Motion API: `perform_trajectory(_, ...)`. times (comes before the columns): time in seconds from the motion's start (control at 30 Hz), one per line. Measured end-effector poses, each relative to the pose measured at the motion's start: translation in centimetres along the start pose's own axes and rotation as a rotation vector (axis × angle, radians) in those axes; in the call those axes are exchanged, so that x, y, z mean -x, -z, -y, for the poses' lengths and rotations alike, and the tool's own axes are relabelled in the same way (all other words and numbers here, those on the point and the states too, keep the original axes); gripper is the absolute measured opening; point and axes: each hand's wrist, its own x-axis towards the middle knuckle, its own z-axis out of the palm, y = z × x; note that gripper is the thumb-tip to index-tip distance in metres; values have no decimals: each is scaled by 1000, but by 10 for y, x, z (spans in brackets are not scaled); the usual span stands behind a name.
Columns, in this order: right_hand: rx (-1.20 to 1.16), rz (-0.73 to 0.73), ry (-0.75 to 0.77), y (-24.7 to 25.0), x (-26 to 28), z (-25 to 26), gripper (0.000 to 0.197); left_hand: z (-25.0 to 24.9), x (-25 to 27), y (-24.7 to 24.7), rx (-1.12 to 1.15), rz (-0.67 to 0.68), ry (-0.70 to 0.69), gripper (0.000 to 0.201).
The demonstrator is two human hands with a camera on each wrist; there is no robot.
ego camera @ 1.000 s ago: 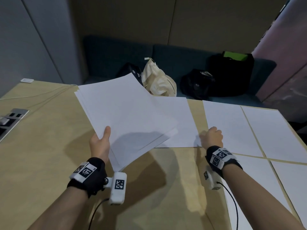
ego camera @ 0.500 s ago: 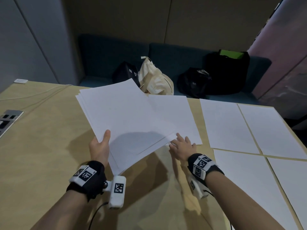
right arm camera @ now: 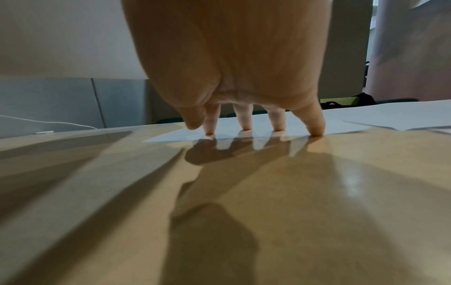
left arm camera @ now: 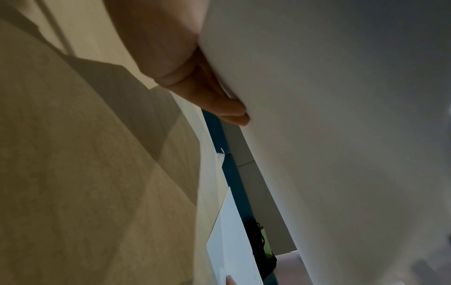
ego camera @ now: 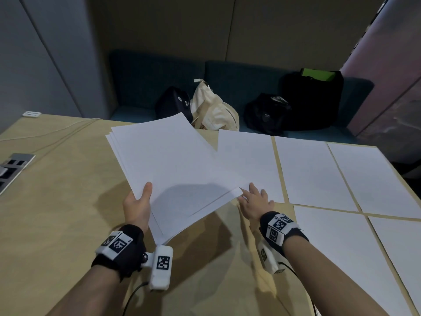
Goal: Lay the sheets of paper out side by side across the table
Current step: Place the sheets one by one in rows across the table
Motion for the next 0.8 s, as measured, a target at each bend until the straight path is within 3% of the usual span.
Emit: perform_trajectory(0.8, 7, -3, 4, 4, 4, -5, 45, 5, 2, -2, -5, 12, -6, 34)
